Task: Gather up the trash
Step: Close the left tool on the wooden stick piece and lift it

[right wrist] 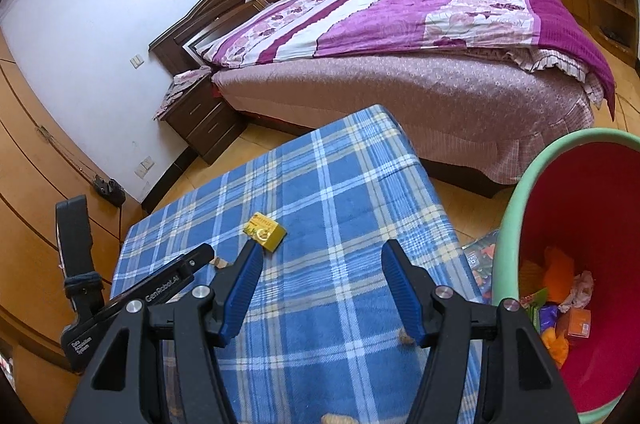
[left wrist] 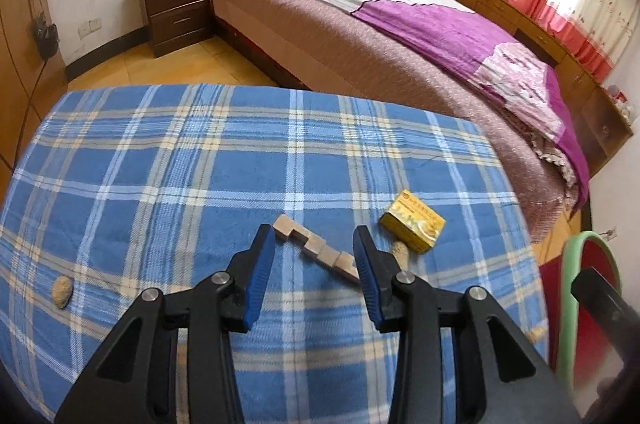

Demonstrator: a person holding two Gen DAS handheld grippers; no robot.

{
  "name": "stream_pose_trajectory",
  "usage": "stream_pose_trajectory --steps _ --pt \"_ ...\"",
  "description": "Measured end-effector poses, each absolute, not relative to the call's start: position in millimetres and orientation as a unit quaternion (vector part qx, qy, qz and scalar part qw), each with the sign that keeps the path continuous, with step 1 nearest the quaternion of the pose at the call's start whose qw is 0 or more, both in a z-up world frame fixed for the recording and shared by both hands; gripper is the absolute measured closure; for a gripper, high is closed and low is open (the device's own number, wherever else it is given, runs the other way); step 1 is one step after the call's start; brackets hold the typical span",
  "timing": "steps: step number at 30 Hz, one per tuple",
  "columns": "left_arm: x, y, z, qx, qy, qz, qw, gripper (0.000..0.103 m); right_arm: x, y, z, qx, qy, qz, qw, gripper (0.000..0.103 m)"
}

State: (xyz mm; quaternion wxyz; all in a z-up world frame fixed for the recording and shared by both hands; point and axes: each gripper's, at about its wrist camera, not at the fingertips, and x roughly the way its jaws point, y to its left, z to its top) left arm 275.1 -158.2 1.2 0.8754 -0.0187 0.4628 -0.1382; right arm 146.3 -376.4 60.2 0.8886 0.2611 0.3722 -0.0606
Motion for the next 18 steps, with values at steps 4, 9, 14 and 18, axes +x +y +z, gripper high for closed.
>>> stream_pose_trajectory --steps 4,9,14,18 --pt "278 -165 -8 -0.006 0.463 -0.127 0.877 0.062 152 -378 52 0.263 0.379 -0.060 0.885 0.038" --pt "279 -170 -18 0.015 0.465 -0.115 0.878 0.062 156 -378 45 0.266 0.385 -0.059 0.882 0.038" --pt "278 -170 -20 0.044 0.455 -0.107 0.883 0.062 157 -376 42 0.265 0.388 -0.056 0.881 0.038" --pt "277 -162 -21 0.045 0.456 -0.113 0.882 0.062 157 -375 42 0.267 0.389 -0.055 0.880 0.038"
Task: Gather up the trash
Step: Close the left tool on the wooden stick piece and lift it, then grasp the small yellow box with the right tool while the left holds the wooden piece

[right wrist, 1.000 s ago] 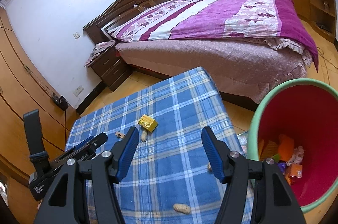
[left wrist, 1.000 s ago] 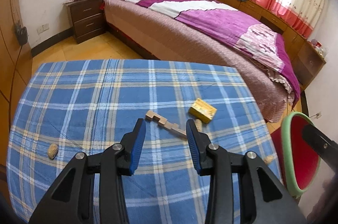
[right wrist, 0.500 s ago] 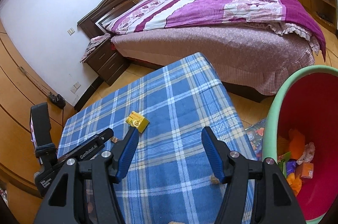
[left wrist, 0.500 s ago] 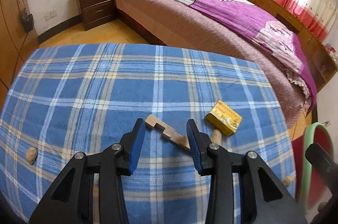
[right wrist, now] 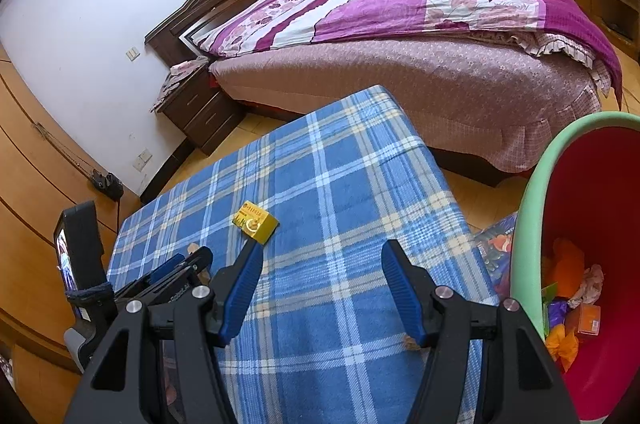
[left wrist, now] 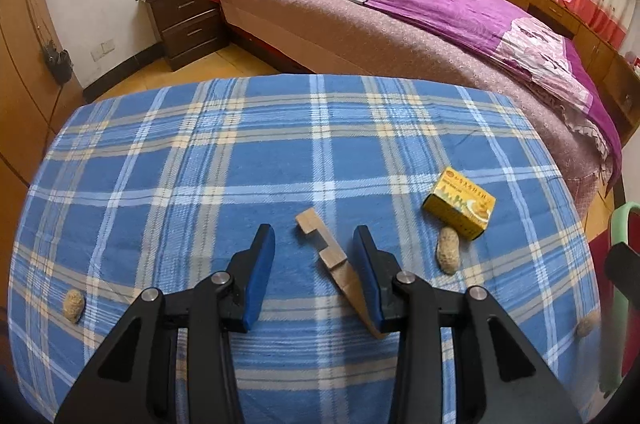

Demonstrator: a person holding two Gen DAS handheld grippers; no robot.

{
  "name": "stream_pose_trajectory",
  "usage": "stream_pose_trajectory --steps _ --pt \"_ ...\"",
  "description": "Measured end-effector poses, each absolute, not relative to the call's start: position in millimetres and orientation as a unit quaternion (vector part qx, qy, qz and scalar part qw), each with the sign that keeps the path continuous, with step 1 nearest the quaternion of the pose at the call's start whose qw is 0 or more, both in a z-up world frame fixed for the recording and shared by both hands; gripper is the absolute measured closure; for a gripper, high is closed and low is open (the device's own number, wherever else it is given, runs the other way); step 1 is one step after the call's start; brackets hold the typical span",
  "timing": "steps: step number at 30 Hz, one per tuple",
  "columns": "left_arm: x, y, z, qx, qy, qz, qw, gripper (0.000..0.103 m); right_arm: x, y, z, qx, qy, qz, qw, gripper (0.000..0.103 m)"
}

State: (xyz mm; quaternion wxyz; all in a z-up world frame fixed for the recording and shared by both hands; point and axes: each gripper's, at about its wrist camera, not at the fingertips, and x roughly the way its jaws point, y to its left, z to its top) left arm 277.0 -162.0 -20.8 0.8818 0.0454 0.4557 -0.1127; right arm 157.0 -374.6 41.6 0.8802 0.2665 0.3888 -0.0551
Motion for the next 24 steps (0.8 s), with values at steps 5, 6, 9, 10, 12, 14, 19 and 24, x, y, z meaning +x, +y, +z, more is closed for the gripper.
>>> stream_pose_trajectory --steps 5,6,9,10,12,14,19,24 --pt "274 -155 -20 0.056 0.461 -0.125 0.877 0.066 161 -371 40 0.259 0.395 -0.051 0.880 0.038" --pt "273 -154 -20 0.058 0.460 -0.131 0.876 0.074 161 -370 39 0.257 0.396 -0.050 0.880 0.038" --pt "270 -149 -19 0.055 0.457 -0.143 0.876 0.092 166 -364 38 0.248 0.403 -0.048 0.880 0.038" --pt "269 -146 -19 0.051 0.456 -0.148 0.876 0.092 168 -362 37 0.245 0.405 -0.047 0.880 0.038" --pt "269 -141 -18 0.040 0.455 -0.156 0.876 0.092 172 -357 36 0.237 0.410 -0.045 0.880 0.038" --pt "272 -134 -17 0.023 0.458 -0.164 0.873 0.092 178 -351 34 0.226 0.415 -0.043 0.880 0.038" --pt "282 -115 -16 -0.007 0.448 -0.148 0.882 0.092 193 -339 28 0.212 0.424 -0.042 0.880 0.038" --pt "283 -97 -19 -0.031 0.435 -0.131 0.890 0.093 210 -322 25 0.190 0.431 -0.041 0.881 0.038"
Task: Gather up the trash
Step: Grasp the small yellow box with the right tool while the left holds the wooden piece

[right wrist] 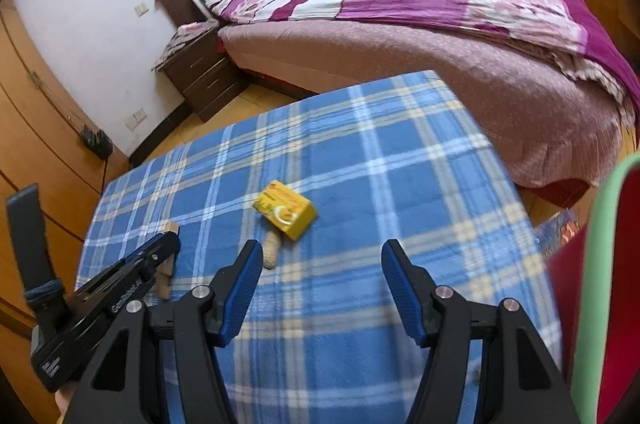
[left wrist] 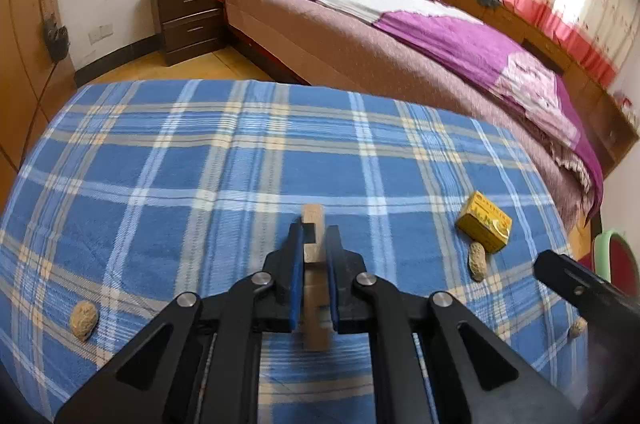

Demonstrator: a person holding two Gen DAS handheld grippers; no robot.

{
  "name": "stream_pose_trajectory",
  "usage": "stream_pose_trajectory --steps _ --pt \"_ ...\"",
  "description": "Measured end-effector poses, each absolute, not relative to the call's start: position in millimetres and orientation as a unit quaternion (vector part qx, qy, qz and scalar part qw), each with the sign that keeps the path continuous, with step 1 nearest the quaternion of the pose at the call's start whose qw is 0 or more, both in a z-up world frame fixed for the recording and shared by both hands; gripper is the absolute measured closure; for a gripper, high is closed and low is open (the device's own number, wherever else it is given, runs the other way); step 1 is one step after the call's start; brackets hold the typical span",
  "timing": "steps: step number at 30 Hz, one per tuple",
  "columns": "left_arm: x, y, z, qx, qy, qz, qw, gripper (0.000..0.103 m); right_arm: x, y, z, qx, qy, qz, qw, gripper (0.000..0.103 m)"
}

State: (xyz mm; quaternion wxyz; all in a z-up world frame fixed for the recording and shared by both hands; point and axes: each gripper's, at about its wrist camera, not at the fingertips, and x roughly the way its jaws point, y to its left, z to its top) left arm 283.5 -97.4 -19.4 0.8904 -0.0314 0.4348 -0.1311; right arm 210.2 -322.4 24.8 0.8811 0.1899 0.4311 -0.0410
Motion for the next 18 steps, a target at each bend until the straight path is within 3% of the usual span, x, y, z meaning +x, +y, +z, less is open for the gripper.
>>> stream_pose_trajectory --steps 18 --pt "284 -79 -21 -0.073 0.432 -0.119 0.891 0.093 259 -279 6 0.149 0.427 -0.079 0.889 0.038"
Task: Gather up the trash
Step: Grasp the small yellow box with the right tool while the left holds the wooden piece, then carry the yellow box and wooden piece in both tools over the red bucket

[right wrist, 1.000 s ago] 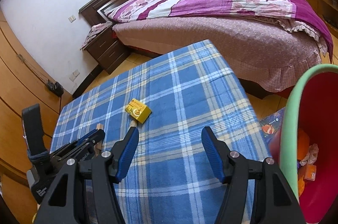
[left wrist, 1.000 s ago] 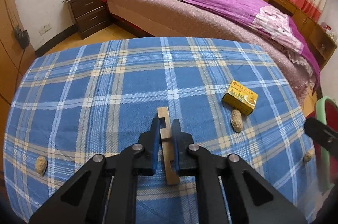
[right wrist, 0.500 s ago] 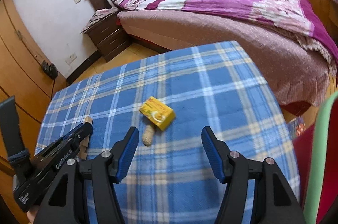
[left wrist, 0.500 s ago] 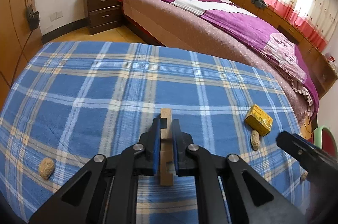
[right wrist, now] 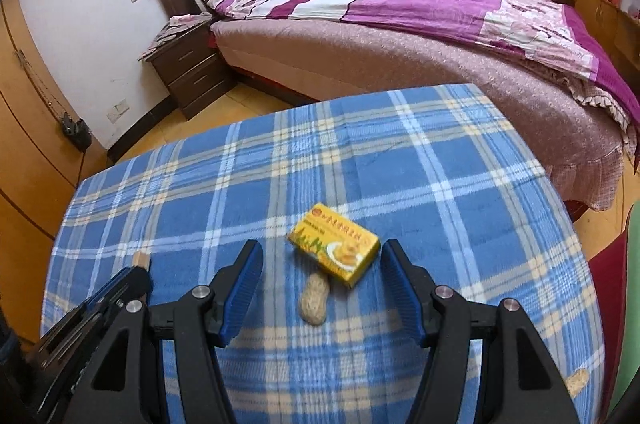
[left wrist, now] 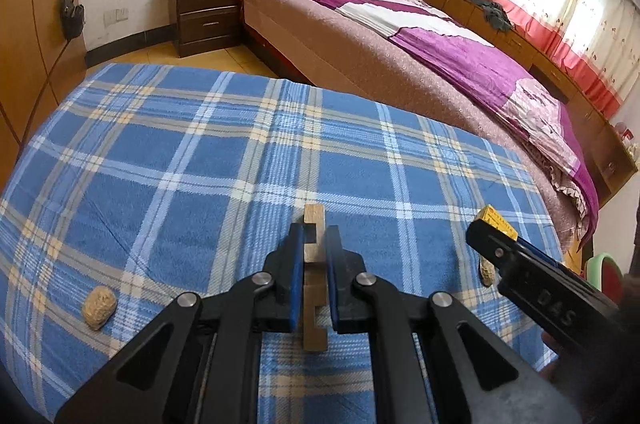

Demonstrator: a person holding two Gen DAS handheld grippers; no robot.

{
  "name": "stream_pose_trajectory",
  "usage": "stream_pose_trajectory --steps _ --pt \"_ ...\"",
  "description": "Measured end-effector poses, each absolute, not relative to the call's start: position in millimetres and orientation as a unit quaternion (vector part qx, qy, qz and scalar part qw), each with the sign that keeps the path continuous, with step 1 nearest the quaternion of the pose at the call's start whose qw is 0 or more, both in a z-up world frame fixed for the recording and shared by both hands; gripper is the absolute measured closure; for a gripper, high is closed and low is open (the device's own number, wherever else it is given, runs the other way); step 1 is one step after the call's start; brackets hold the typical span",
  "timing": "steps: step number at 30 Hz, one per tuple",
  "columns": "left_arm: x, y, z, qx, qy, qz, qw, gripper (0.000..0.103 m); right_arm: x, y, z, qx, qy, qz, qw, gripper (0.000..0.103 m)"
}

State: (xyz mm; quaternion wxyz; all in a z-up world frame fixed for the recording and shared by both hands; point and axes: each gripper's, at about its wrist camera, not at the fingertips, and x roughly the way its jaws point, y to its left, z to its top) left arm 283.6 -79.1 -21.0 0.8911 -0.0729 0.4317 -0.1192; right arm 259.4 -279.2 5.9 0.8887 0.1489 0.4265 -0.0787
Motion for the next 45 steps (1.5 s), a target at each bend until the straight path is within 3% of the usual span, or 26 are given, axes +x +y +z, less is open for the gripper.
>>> stream_pose_trajectory --steps 3,7,24,45 --pt "282 -75 -21 -0.076 0.432 -0.120 0.891 0.093 264 -275 5 0.137 0.423 -0.087 0.891 0.038" --pt "283 -75 -21 -0.074 0.432 -0.119 0.891 0.093 264 -268 5 0.106 0.423 -0.095 0.895 0.052" --pt "279 -80 -16 -0.070 0.428 -0.124 0.892 0.093 217 -281 41 0.131 0.400 -0.078 0.904 0.052" --pt "230 -133 36 -0.007 0.388 -0.192 0.902 0.093 110 -331 82 0.170 0.357 -0.113 0.911 0.052"
